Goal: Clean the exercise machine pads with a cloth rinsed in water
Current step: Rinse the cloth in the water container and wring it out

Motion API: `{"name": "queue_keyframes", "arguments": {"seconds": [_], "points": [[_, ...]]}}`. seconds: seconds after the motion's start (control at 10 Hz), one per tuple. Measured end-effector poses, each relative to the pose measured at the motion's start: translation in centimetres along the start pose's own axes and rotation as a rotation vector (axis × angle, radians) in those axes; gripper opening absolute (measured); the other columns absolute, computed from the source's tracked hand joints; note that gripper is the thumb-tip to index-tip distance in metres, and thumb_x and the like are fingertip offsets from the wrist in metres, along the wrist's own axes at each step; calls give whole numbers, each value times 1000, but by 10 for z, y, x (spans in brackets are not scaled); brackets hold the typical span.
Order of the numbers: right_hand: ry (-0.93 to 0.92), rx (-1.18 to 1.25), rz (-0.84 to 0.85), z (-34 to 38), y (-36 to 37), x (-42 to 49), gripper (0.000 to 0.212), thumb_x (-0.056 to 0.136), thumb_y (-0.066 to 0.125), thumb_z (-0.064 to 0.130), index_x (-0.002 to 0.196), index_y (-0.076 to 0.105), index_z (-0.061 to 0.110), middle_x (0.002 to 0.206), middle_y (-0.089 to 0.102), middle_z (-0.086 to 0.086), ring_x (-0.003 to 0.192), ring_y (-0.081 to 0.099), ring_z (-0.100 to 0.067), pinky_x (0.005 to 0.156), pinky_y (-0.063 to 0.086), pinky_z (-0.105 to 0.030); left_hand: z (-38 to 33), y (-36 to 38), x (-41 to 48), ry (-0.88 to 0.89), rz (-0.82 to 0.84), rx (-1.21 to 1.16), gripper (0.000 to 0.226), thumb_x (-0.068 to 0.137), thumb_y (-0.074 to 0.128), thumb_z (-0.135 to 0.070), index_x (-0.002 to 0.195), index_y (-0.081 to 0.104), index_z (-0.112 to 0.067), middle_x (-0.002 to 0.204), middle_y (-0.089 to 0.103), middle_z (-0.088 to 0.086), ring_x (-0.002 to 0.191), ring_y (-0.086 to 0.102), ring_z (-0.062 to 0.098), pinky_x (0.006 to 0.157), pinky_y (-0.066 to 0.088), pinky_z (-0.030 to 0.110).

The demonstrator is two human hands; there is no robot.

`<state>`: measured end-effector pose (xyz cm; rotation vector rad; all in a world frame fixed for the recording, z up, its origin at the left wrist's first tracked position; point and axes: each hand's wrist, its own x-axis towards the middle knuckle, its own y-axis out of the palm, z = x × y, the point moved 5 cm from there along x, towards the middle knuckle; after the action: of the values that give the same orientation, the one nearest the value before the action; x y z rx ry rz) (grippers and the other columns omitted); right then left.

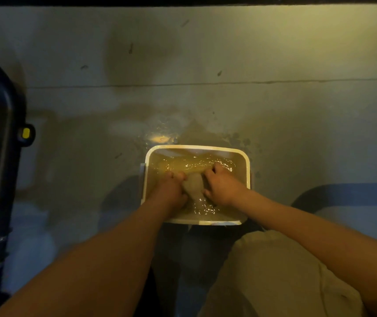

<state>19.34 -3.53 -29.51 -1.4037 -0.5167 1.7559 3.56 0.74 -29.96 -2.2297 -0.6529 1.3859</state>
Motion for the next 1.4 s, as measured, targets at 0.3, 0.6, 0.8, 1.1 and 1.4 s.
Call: {"name": "queue_keyframes", "arguments": {"seconds": [0.3,0.6,0.8,1.1,1.4], "points": [[122,379,-8,-4,21,14,27,101,59,22,126,57,11,118,66,-15,103,66,-33,81,51,-37,14,7,18,-201,-54,-325,14,96,52,-7,105,60,-14,107,62,13,105,60,35,96,51,50],[-159,844,-129,49,-3,-9,27,98,39,37,80,55,23,71,56,9,61,51,-3,59,41,-21,-1,10,7,-488,-33,-1085,25,106,42,-25,106,61,-8,68,58,9,62,52,24,62,47,34],[-71,490,-292,28,-4,15,34,105,37,31,101,56,3,88,66,-20,78,60,-35,66,46,-43,-23,25,1,-452,119,-1051,24,100,44,-10,78,53,-10,61,41,5,51,35,16,49,30,26],[220,543,-39,9,35,24,26,109,39,29,115,55,9,106,66,-17,97,63,-35,75,42,-31,0,17,4,-450,-60,-1174,35,102,48,-27,133,54,-11,97,57,0,79,59,18,66,56,38],[-276,522,-226,59,-4,-7,24,101,39,33,89,55,18,84,62,-7,74,57,-23,62,40,-34,-2,11,5,-436,-13,-1263,32,106,38,-6,76,50,-15,73,47,3,62,45,14,57,40,27]]}}
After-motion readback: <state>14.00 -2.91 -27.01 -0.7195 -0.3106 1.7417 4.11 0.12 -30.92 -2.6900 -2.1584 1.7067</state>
